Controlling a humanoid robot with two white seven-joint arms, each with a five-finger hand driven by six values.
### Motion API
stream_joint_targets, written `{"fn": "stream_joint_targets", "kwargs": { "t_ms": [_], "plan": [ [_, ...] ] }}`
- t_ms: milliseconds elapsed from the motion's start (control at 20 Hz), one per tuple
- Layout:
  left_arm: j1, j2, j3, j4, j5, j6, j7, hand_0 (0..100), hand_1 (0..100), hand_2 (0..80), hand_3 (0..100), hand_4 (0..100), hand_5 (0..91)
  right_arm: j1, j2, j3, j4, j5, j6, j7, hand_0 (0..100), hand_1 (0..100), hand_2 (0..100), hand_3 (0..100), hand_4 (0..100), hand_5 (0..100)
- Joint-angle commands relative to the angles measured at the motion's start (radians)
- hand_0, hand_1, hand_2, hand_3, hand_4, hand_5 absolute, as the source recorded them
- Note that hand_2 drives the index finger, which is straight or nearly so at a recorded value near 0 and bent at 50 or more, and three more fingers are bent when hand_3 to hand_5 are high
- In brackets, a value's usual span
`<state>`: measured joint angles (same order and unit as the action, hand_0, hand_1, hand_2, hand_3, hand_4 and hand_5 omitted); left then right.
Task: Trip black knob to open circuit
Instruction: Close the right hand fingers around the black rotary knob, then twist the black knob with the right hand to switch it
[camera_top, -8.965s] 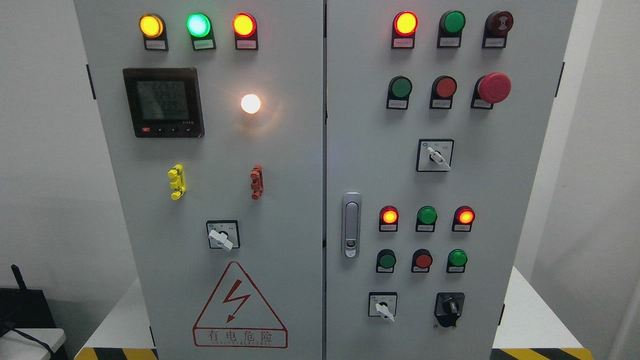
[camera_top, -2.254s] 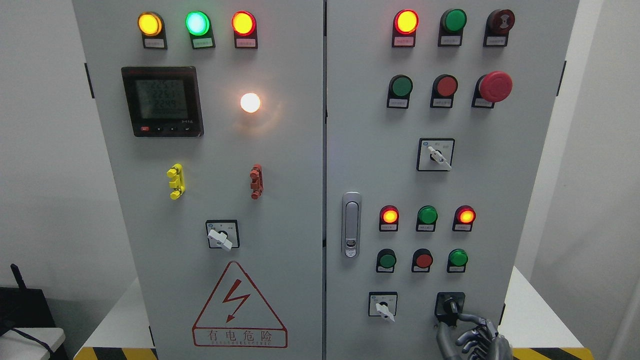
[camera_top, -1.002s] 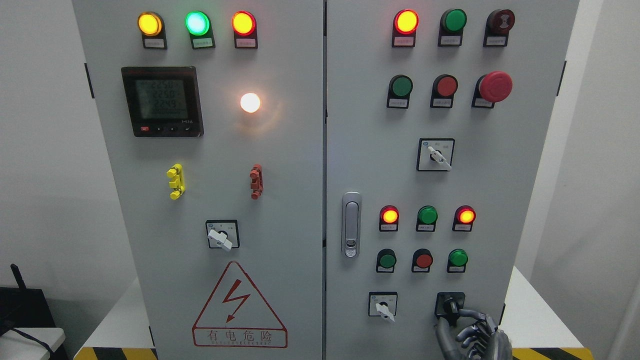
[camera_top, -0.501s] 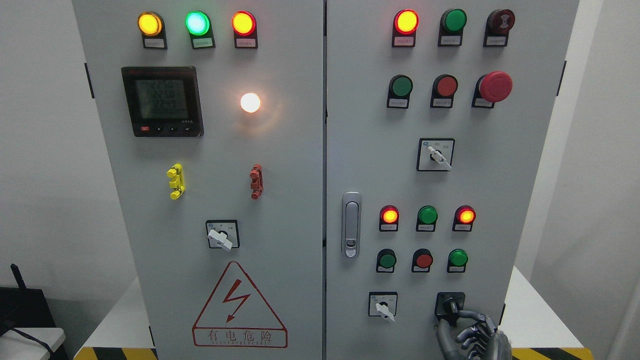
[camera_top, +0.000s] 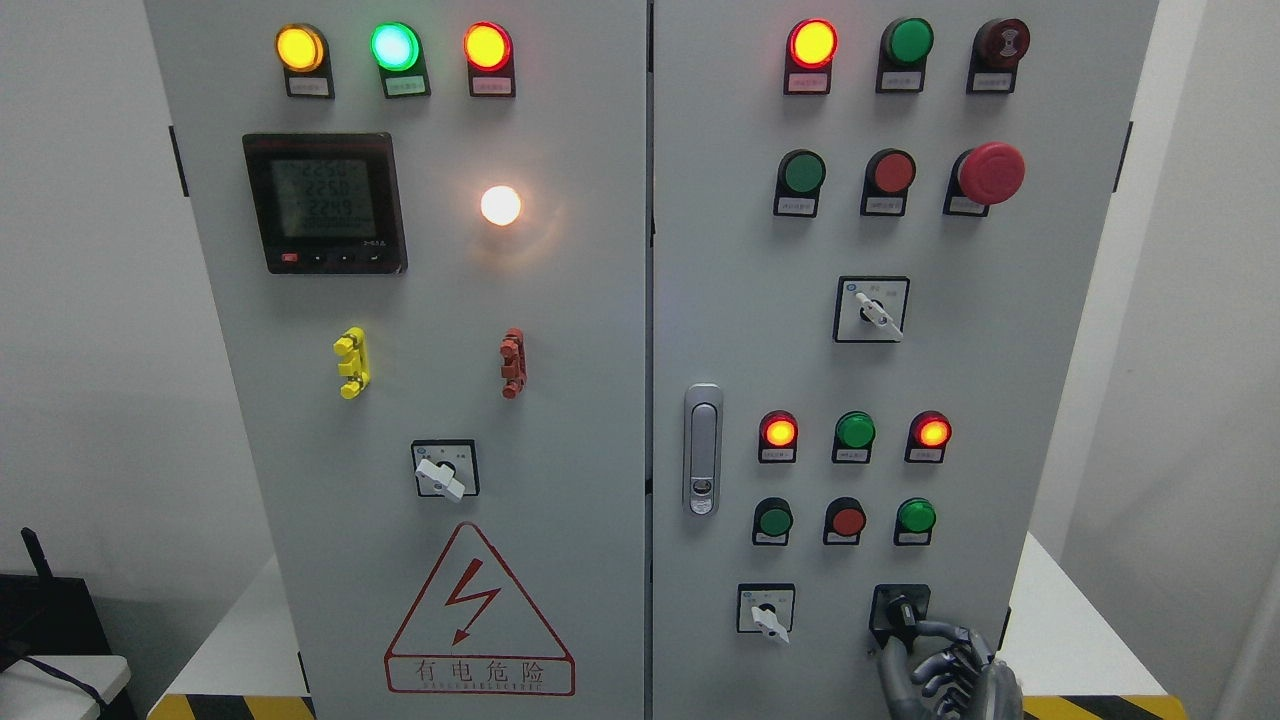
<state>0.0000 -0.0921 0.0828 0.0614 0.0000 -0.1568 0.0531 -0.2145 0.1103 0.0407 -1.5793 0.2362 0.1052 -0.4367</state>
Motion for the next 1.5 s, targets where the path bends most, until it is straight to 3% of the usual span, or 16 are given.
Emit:
{"fn": "stream_joint_targets", "kwargs": {
  "t_ms": [0, 1452],
  "plan": [
    [-0.008, 0.000, 0.000, 0.000, -0.034, 0.000, 0.001, 12, 39, 0.0, 0, 0, 0.0, 0.000, 0.000, 0.001, -0.004, 0.002, 0.001, -0.001, 45, 85, 46, 83, 88, 95],
    [-0.008, 0.000, 0.000, 0.000, -0.034, 0.000, 0.001, 12, 39, 0.0, 0, 0, 0.0, -0.008, 0.015, 0.005, -0.001, 0.006, 0.016, -0.001, 49, 84, 51, 86, 90, 96]
  ]
}}
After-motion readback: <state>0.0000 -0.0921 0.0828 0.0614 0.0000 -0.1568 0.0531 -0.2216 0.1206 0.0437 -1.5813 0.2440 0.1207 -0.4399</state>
